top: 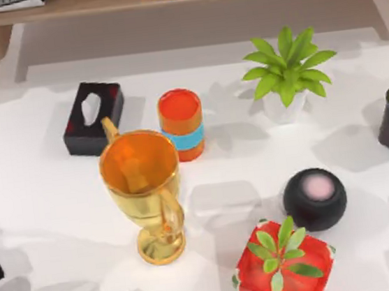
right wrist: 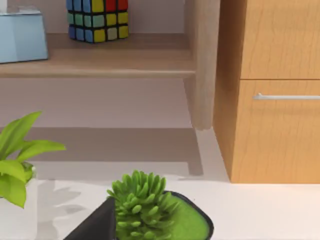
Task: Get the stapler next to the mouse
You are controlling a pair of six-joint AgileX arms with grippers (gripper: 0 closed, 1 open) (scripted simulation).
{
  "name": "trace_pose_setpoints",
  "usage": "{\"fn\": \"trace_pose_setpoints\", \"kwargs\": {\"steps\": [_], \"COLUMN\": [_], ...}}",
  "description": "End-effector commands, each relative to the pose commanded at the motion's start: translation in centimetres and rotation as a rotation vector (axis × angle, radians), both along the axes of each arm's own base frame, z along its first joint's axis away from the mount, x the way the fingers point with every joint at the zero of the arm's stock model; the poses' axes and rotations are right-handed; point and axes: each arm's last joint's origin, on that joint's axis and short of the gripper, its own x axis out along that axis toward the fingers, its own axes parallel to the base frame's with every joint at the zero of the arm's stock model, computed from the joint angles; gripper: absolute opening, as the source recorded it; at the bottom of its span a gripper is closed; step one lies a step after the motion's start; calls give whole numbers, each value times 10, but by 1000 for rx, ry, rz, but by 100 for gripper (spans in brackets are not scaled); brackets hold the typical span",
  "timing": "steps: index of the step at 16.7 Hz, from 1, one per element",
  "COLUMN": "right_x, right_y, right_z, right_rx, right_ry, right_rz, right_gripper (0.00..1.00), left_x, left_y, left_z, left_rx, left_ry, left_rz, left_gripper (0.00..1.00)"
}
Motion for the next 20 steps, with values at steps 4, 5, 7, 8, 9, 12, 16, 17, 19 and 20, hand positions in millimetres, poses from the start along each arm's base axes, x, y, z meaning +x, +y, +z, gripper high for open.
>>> {"fn": "trace_pose_setpoints", "kwargs": {"steps": [4, 5, 7, 8, 9, 12, 16, 17, 19, 20], "right_x": [0, 0, 0, 0, 0, 0, 0, 0, 0, 0], "right_y": [0, 0, 0, 0, 0, 0, 0, 0, 0, 0], "right_z": [0, 0, 0, 0, 0, 0, 0, 0, 0, 0], "right_rx": [0, 0, 0, 0, 0, 0, 0, 0, 0, 0], "right_ry": [0, 0, 0, 0, 0, 0, 0, 0, 0, 0], "right_rz": [0, 0, 0, 0, 0, 0, 0, 0, 0, 0], "right_gripper": [100, 100, 100, 100, 100, 100, 100, 100, 100, 100], "left_x": [0, 0, 0, 0, 0, 1, 1, 0, 0, 0], "left_y": [0, 0, 0, 0, 0, 0, 0, 0, 0, 0], "left_z": [0, 0, 0, 0, 0, 5, 24, 28, 31, 31], "left_rx": [0, 0, 0, 0, 0, -1, -3, -2, -2, -2], "left_ry": [0, 0, 0, 0, 0, -7, 1, -1, -4, -4], "left_rz": [0, 0, 0, 0, 0, 2, 0, 0, 0, 0], "left_gripper": [0, 0, 0, 0, 0, 0, 0, 0, 0, 0]}}
